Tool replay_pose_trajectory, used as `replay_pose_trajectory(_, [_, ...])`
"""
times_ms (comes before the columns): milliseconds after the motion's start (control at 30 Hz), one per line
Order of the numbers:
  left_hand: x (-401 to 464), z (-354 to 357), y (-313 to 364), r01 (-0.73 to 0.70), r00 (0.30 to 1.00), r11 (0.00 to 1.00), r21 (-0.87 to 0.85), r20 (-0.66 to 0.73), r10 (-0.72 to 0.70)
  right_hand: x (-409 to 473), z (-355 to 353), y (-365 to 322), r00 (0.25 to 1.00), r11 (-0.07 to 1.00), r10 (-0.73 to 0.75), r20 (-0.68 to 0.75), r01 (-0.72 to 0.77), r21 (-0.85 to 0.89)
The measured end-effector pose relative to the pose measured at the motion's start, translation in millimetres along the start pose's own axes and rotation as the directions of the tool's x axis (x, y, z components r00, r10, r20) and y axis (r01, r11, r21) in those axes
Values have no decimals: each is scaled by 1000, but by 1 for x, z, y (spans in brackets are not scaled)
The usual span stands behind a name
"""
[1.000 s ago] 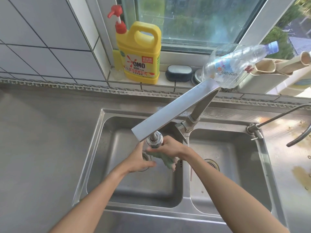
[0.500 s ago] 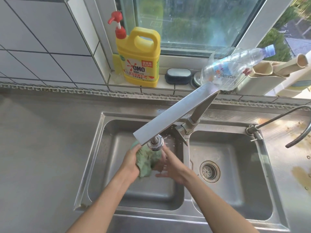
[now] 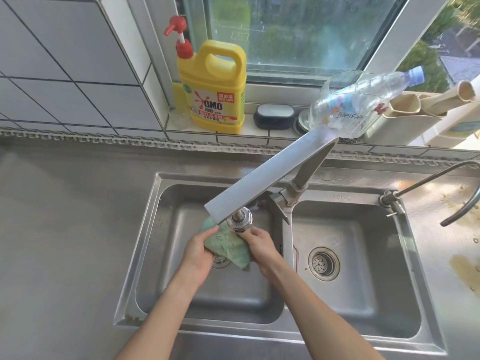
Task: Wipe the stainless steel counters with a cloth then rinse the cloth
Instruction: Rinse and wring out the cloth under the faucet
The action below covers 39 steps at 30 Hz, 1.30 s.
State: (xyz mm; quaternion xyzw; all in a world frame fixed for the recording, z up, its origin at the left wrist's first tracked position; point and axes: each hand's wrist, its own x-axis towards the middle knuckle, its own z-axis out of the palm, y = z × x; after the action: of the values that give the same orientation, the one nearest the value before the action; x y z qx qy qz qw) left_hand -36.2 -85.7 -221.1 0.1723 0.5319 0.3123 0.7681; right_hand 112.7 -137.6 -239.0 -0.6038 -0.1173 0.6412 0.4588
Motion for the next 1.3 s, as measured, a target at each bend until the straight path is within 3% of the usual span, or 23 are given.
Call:
replay_pose_trajectory(67, [3, -7, 3, -25, 999, 990, 137, 38, 20, 0, -7, -10, 995, 991, -101, -15, 100, -84])
replay_pose_trajectory(167, [3, -8, 10, 37, 997, 943, 330, 56, -59, 2, -16, -21, 974, 906, -226, 26, 221, -361])
replay_pose_trajectory(267, [8, -2, 11, 79, 996, 878, 471, 6, -92, 6, -20, -29, 974, 820, -217, 71, 221, -529])
replay_pose_trajectory(367, [17, 5, 5, 96, 994, 895, 435, -82, -67, 6, -28, -37, 981, 857, -179, 68, 190, -479])
replay_pose_trajectory(467, [24, 16, 5, 94, 991, 957, 276, -119, -63, 4, -35, -35, 979, 948, -205, 13, 202, -247])
replay_pose_trajectory(600, [29, 37, 6, 204, 974, 965, 166, 63, -217, 8, -10, -34, 972, 976, -215, -98, 211, -49])
replay_pose_trajectory(667, [30, 44, 0, 273, 959, 947, 170, 34, -282, 11, 11, -33, 952, 965, -257, -165, 243, -99])
replay_pose_trajectory(733, [32, 49, -1, 298, 954, 949, 105, -64, -292, 11, 27, -25, 912, 911, -360, -198, 297, -286])
replay_pose_trajectory(833, [35, 44, 4, 216, 958, 961, 174, -229, -174, -1, 40, -8, 919, 806, -361, -160, 221, -549])
replay_pose_trajectory(900, [32, 46, -1, 202, 955, 961, 188, -254, -151, -2, 39, -10, 928, 746, -342, -146, 174, -642])
replay_pose_trajectory(1067, [19, 72, -18, 119, 980, 982, 148, -179, -91, 8, 25, -35, 884, 740, -357, -302, 71, -668])
replay_pose_trajectory(1233, [26, 67, -4, 115, 964, 992, 58, -248, -97, -17, 34, -19, 920, 670, -354, -165, 127, -731])
replay_pose_trajectory(1300, [22, 76, -9, 145, 960, 988, 43, -249, -130, -9, 28, -30, 912, 677, -367, -182, 127, -725])
